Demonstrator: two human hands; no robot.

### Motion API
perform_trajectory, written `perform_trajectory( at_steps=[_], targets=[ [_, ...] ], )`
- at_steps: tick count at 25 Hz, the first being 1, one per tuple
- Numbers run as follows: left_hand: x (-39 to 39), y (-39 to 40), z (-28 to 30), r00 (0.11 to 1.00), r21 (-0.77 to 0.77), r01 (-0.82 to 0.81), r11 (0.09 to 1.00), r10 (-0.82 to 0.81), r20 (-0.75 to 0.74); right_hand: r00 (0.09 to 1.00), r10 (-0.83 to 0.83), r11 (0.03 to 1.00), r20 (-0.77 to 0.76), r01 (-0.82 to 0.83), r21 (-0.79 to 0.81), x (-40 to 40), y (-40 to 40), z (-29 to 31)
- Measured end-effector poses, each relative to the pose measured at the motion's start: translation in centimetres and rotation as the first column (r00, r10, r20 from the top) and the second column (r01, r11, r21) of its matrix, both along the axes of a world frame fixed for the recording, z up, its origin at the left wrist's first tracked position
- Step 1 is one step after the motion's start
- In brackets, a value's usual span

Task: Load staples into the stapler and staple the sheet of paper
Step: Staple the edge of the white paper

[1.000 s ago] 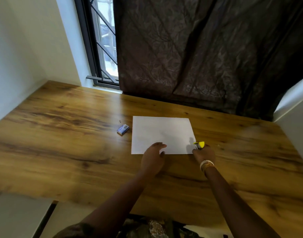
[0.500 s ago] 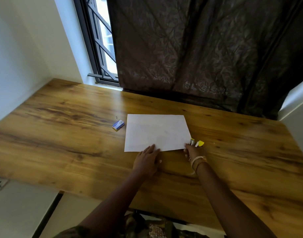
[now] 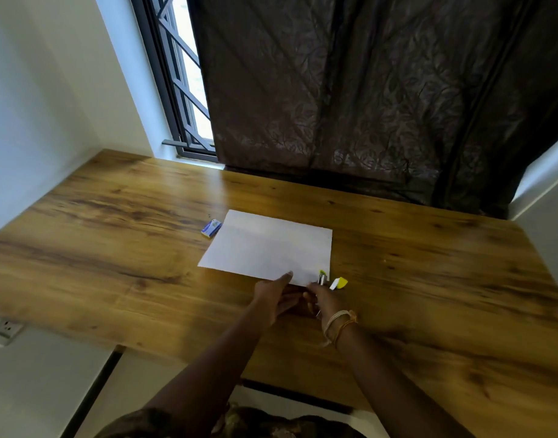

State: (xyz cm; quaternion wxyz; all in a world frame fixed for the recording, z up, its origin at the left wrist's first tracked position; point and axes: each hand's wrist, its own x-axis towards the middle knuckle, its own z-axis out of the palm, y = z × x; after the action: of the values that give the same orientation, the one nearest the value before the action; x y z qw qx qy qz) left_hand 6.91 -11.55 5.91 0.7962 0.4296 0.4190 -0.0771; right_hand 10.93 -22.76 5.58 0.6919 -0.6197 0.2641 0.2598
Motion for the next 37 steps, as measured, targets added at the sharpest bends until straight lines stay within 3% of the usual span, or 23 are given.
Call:
perform_trajectory(
  at_steps=[6, 10, 17, 21, 26, 31, 37],
  targets=[
    [-0.6, 0.0, 0.2, 0.993, -0.058, -0.116, 0.992, 0.114, -0.028, 0.988, 0.145, 0.972, 0.044, -0.134, -0.192, 0.7, -2.2, 0.5],
    [-1.2, 0.8, -0.1, 0.99, -0.107, -0.139, 0.984, 0.138, -0.022, 0.966, 0.239, 0.949, 0.098, -0.211, -0.235, 1.4, -3.3, 0.7],
    [0.5, 0.2, -0.5, 0.985, -0.052, -0.162, 0.985, 0.159, -0.072, 0.98, 0.183, 0.961, 0.075, -0.162, -0.224, -0.1, -2.9, 0.3],
    [0.9, 0.1, -0.8, 0.977, -0.073, -0.195, 0.978, 0.187, -0.104, 0.938, 0.34, 0.877, 0.073, -0.287, -0.386, -1.3, -1.7, -0.5],
    [0.9, 0.7, -0.8, 0.983, -0.107, -0.162, 0.981, 0.151, -0.103, 0.907, 0.359, 0.869, 0.219, -0.24, -0.433, -1.7, 0.5, -0.9],
    [1.1, 0.8, -1.5, 0.981, -0.076, -0.146, 0.986, 0.134, -0.139, 0.906, 0.356, 0.841, 0.227, -0.205, -0.501, -1.7, 1.7, -0.9],
    [1.7, 0.3, -2.4, 0.966, 0.042, -0.196, 0.98, 0.2, -0.164, 0.862, 0.457, 0.728, 0.22, -0.22, -0.65, -2.3, 2.0, -0.3]
  ],
)
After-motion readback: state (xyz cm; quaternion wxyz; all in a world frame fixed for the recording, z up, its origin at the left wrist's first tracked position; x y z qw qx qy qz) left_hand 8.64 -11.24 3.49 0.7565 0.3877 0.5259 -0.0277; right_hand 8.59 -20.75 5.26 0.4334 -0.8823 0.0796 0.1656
